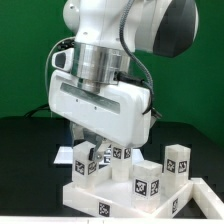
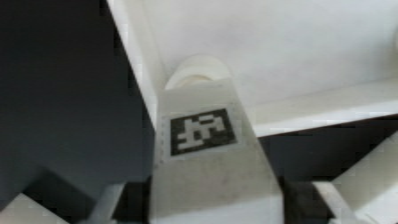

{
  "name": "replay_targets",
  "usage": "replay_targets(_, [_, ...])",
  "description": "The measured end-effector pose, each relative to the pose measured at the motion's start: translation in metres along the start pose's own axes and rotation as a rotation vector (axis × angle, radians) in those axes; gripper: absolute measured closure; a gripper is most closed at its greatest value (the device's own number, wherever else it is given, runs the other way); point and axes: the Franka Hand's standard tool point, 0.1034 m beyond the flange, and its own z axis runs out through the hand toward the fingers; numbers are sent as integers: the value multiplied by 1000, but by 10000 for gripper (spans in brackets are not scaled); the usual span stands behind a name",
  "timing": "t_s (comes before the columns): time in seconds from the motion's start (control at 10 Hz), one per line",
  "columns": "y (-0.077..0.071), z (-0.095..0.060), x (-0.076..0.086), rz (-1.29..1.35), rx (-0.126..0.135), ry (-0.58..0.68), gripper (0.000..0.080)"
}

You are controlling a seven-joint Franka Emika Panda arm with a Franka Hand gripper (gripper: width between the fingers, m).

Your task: Assemble square table

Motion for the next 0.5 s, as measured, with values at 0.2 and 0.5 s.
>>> replay_targets(0.2, [-3, -2, -1, -57, -13, 9, 489])
replay_targets(0.5, [-2, -2, 1, -68, -18, 10, 489])
